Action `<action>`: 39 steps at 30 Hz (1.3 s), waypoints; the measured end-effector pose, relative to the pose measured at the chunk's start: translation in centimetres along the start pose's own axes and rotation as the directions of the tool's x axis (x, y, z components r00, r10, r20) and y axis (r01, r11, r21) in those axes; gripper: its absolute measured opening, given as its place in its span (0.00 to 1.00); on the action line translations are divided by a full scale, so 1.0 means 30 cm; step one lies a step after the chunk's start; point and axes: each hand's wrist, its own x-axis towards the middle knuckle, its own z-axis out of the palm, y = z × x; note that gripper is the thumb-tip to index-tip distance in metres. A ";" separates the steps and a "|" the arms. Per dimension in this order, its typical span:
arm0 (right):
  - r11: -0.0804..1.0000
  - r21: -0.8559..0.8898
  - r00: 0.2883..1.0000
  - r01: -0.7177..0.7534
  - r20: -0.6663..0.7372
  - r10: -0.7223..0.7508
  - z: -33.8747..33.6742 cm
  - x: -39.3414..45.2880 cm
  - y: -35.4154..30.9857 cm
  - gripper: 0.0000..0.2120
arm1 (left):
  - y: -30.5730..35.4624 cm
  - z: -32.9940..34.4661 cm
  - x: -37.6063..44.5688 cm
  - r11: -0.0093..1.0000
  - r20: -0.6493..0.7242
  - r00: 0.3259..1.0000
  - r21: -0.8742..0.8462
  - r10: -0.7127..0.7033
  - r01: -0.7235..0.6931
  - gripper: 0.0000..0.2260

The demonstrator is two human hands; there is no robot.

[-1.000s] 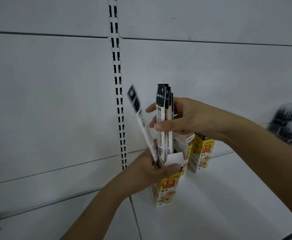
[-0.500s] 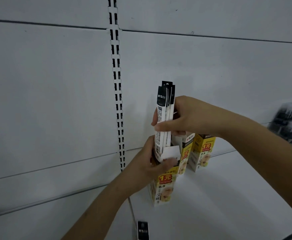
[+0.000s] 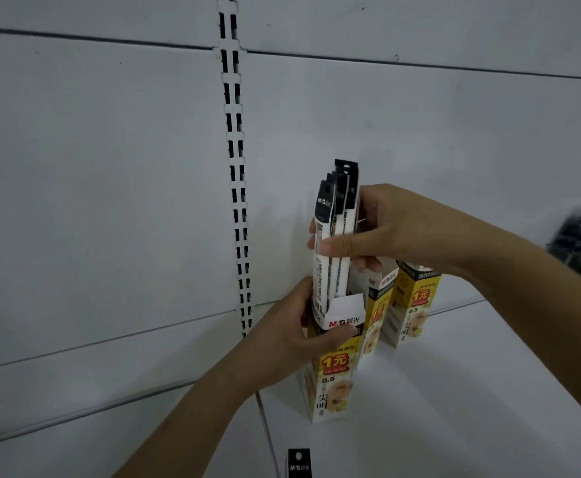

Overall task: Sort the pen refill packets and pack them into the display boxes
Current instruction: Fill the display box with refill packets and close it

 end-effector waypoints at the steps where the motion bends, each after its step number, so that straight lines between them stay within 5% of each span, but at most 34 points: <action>1: 1.000 -0.029 1.000 -0.004 -0.002 0.004 -0.008 -0.002 -0.006 0.16 | -0.001 -0.002 0.001 1.000 0.002 1.000 -0.006 0.003 -0.003 0.23; 5: 1.000 -0.003 0.999 -0.018 -0.027 0.018 -0.011 -0.020 -0.012 0.16 | -0.004 -0.012 0.001 0.998 -0.039 0.999 -0.055 0.026 -0.028 0.23; 11: 0.944 -0.329 0.998 -0.028 -0.061 0.008 -0.006 -0.037 -0.027 0.19 | 0.038 -0.023 0.015 0.991 -0.237 0.963 -0.005 0.129 -0.134 0.17; 14: 0.966 -0.258 0.988 -0.016 -0.156 -0.025 -0.011 -0.043 -0.035 0.13 | 0.045 -0.035 0.020 0.979 -0.354 0.913 0.064 0.203 -0.193 0.15; 18: 0.987 -0.158 0.969 0.001 -0.242 -0.040 -0.013 -0.049 -0.026 0.15 | 0.038 -0.051 0.019 0.981 -0.345 0.919 0.106 0.191 -0.164 0.20; 25: 0.979 -0.201 0.997 -0.034 -0.079 0.018 0.003 -0.054 -0.046 0.15 | 0.057 -0.037 0.012 0.967 -0.381 0.898 0.202 0.222 -0.153 0.12; 30: 0.998 0.043 0.950 0.045 -0.312 -0.029 -0.022 -0.048 -0.030 0.11 | 0.061 -0.032 0.017 0.979 -0.406 0.895 0.151 0.187 -0.137 0.14; 35: 0.987 -0.141 0.990 -0.081 -0.127 0.063 0.018 -0.053 -0.004 0.09 | 0.068 -0.036 0.012 0.977 -0.363 0.910 0.144 0.200 -0.157 0.13; 39: 1.000 -0.023 0.944 -0.014 -0.329 0.006 -0.001 -0.059 -0.014 0.07 | 0.075 -0.038 0.014 0.984 -0.370 0.914 0.122 0.168 -0.131 0.11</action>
